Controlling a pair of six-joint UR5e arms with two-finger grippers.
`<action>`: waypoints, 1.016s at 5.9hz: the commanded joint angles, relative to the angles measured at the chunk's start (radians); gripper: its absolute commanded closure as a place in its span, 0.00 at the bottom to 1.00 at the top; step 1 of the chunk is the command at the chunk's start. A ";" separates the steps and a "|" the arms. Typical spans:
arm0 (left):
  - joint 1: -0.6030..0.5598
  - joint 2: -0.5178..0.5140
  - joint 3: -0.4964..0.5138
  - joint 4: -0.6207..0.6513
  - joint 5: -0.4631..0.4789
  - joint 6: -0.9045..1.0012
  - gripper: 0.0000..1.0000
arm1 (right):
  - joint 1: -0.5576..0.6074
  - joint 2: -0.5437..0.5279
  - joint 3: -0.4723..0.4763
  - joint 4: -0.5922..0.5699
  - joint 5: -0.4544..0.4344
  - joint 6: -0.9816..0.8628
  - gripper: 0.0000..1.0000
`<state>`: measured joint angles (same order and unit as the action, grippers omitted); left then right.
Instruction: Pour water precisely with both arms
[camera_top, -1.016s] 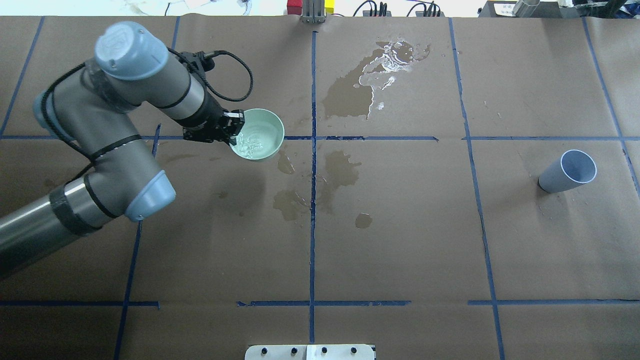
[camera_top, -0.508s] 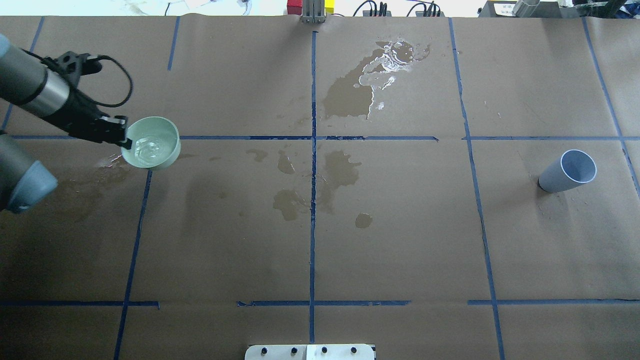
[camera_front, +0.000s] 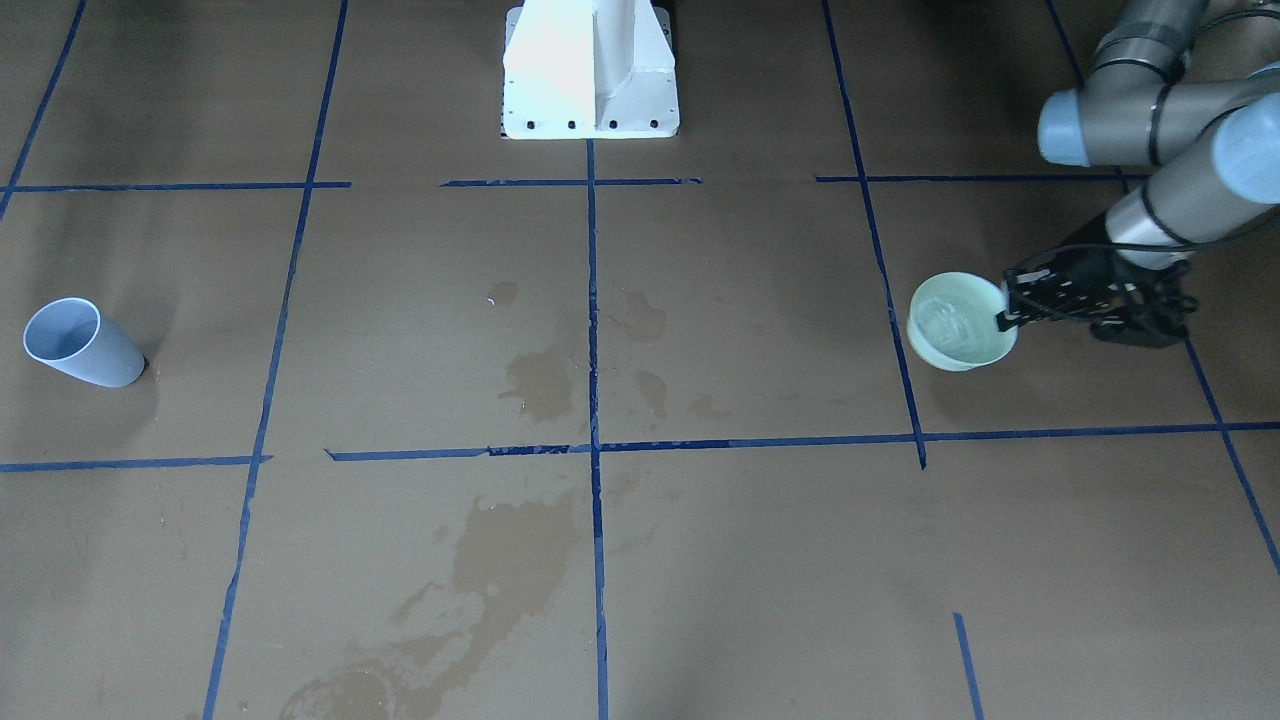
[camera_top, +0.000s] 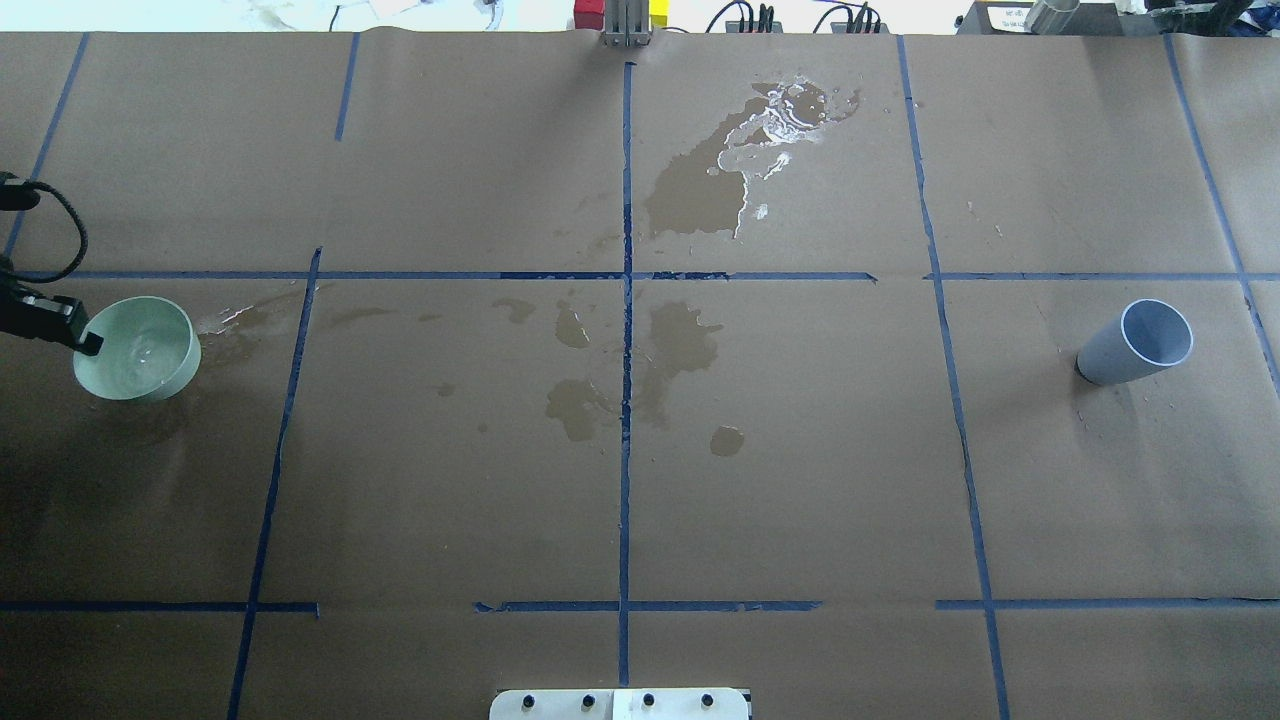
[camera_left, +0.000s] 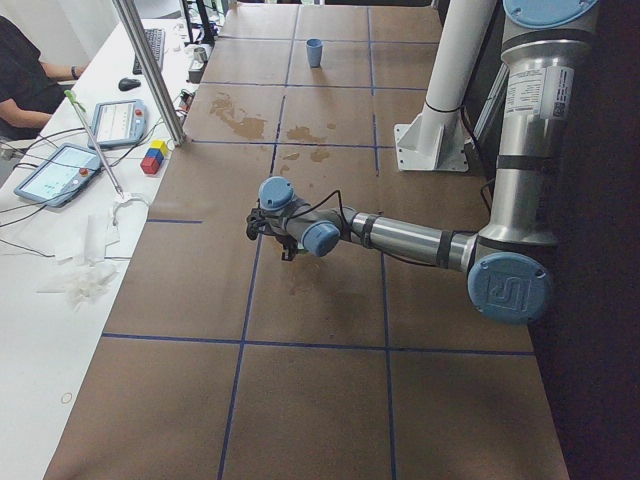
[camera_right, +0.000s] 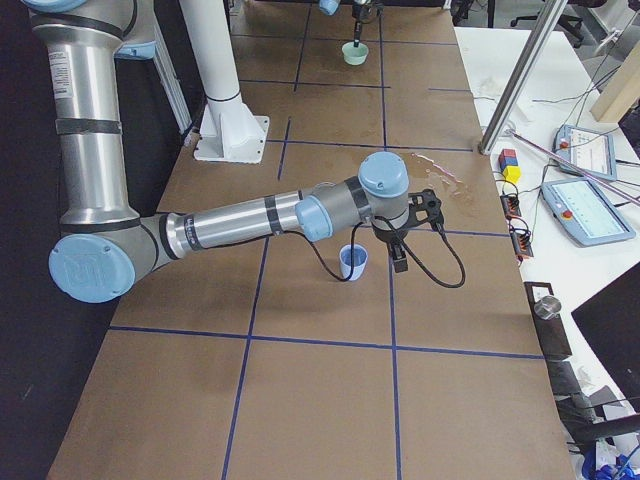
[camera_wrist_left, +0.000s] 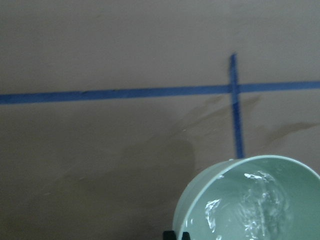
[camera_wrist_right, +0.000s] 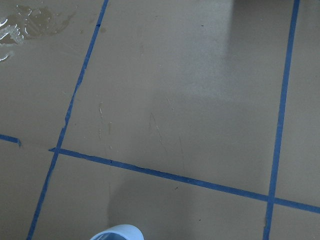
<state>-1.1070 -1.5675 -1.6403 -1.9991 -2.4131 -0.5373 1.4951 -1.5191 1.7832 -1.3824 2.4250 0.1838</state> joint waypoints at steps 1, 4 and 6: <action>-0.008 0.017 0.098 -0.036 -0.003 0.072 1.00 | -0.009 0.052 0.008 -0.123 -0.003 0.000 0.00; -0.005 0.001 0.131 -0.072 -0.003 0.062 0.11 | -0.025 0.071 0.035 -0.244 -0.006 -0.030 0.00; -0.074 -0.023 0.076 -0.066 0.024 0.060 0.00 | -0.009 0.066 0.033 -0.371 -0.007 -0.219 0.00</action>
<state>-1.1433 -1.5828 -1.5320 -2.0702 -2.4074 -0.4772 1.4759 -1.4521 1.8170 -1.6813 2.4186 0.0668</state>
